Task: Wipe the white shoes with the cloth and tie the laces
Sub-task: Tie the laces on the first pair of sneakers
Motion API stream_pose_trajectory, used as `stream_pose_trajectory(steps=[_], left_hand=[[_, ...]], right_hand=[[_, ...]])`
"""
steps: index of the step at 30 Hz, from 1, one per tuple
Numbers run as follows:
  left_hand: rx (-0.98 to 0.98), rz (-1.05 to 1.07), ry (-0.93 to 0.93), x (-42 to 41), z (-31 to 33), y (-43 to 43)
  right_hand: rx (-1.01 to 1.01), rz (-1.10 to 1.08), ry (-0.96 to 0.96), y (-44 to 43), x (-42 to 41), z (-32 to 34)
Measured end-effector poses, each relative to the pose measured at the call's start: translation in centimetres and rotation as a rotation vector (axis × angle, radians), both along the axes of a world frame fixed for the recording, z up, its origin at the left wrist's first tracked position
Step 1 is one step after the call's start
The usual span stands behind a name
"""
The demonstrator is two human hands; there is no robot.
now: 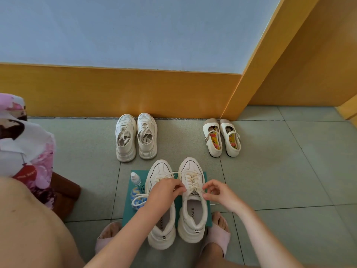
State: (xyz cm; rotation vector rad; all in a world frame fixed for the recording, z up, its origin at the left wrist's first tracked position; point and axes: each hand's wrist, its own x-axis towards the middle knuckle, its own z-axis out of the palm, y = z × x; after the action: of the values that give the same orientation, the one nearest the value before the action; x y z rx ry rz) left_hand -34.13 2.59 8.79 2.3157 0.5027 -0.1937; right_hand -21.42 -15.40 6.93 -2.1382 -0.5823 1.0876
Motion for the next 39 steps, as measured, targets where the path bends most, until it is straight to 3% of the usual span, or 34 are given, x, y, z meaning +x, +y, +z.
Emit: stream_pose_trajectory(steps=[7,10,14,18,20,23,27,32,35,39], left_hand=[[0.039,0.009,0.004,0.2,0.4,-0.3],[0.134,-0.015,0.036,0.2,0.5,-0.1],[0.312,-0.079,0.083,0.0,0.5,0.5],[0.357,-0.13,0.028,-0.3,0.3,0.5],[0.23,-0.035,-0.036,-0.1,0.3,0.6],[-0.208,0.141,-0.006,0.5,1.1,1.1],[-0.623,0.275,0.008,1.4,2.5,0.9],[-1.066,0.378,-0.152,2.2,1.4,-0.5],[-1.054,0.42,-0.185,2.4,0.5,-1.1],[-0.686,0.206,-0.159,2.7,-0.1,-1.7]], right_hand=[[-0.051,0.032,0.021,-0.2,-0.1,-0.5],[-0.046,-0.031,-0.024,-0.3,0.7,0.3],[-0.149,0.048,-0.1,-1.1,1.9,1.1],[-0.223,0.099,-0.136,-1.2,1.8,1.2],[-0.255,0.135,-0.13,-0.9,1.9,1.5],[-0.253,0.184,-0.089,-0.3,2.5,2.9],[-0.16,0.206,-0.123,0.7,2.5,4.9],[-0.022,0.154,-0.112,2.3,1.7,5.9],[0.063,0.071,-0.092,2.8,1.4,5.9],[0.14,-0.059,-0.057,3.3,0.8,5.7]])
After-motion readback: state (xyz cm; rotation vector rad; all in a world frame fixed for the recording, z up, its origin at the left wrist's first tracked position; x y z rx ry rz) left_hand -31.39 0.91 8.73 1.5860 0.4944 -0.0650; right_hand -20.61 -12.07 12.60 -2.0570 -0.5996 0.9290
